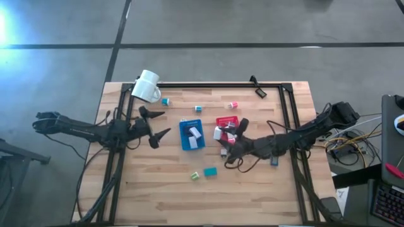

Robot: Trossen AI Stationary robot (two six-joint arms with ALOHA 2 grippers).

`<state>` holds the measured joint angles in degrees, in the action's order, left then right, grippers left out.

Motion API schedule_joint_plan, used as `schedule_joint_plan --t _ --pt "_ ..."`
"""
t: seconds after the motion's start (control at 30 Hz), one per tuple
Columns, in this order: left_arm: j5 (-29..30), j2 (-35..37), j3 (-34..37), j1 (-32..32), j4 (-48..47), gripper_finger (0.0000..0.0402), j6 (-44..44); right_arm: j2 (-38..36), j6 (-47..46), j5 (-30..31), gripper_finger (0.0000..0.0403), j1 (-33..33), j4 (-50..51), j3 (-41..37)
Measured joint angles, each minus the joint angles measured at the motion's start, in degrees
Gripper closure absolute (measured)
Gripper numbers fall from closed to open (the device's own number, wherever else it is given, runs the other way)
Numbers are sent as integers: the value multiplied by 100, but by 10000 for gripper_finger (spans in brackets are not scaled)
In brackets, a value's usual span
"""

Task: Pick & Place Office items
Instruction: Put the white charger adapter into the red bin

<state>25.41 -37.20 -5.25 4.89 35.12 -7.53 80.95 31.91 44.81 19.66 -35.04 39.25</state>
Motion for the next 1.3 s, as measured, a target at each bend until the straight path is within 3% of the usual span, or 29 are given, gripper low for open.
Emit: schedule_joint_plan --t 0.23,0.37,0.53,0.73,0.8,0.9,1.1,1.3 --pt "285 34 12 0 -54 17 439 -45 -389 496 206 19 761 -33" --pt "323 30 15 0 -334 50 432 -239 -697 582 206 11 1520 -37" --pt "450 36 17 0 -366 156 232 -729 -1310 637 206 -25 2642 -37" --pt "409 38 -36 4 -471 349 -7 -1320 -2248 581 206 -22 3799 -37" --pt "352 38 -42 7 -535 386 -62 -1414 -2484 408 206 -25 3953 -40" --pt "146 38 -42 7 -531 388 -243 -1462 -2710 96 206 -43 4073 -44" --pt "-887 38 -84 7 -520 395 -570 -1317 -2999 -717 206 -300 4132 -48" --pt "-960 38 -234 7 -514 389 -430 -1272 -3397 -1325 206 -712 4294 -27"
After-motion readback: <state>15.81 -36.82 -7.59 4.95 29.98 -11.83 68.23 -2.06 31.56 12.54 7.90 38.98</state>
